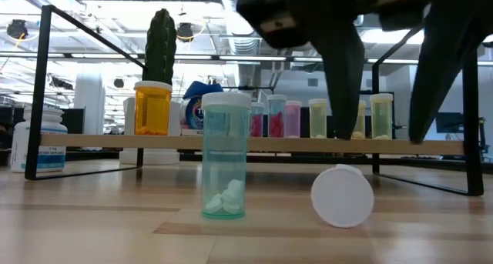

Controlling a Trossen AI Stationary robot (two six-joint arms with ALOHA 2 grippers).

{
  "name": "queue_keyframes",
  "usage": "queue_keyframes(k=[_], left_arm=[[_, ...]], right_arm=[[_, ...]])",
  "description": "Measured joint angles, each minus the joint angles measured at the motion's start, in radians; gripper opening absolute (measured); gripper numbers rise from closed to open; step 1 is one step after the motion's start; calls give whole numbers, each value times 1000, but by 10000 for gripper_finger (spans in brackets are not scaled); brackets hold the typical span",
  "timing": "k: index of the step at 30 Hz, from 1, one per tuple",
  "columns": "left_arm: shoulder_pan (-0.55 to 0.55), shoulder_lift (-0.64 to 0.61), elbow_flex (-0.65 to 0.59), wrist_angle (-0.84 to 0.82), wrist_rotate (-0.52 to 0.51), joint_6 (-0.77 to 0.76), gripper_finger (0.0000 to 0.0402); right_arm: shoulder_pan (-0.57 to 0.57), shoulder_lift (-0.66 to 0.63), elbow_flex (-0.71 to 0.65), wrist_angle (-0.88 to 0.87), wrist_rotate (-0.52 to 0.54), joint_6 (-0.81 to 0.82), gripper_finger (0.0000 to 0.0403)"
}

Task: Pick and place medicine bottles onto shelf by color
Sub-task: Put the pink pill bottle on the shelf

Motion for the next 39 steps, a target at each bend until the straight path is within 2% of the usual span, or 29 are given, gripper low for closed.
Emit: queue_keyframes(k=[14,20,24,32,35,39], left_arm=[[0,0,0,7,-49,0,276],[0,0,0,7,-51,4,276],[0,0,0,7,-52,9,276],[0,0,1,7,-52,9,276],[0,0,1,6,-52,10,276],[0,0,1,6,-57,10,276]], right_arm=[[-34,15,-9,9,29,-13,122],[-49,12,-63,25,29,-43,121],[-61,7,-104,101,29,-45,121],[-96,9,-109,110,19,-40,121],[-113,10,-110,110,19,42,121],[-135,11,-110,109,14,243,121]])
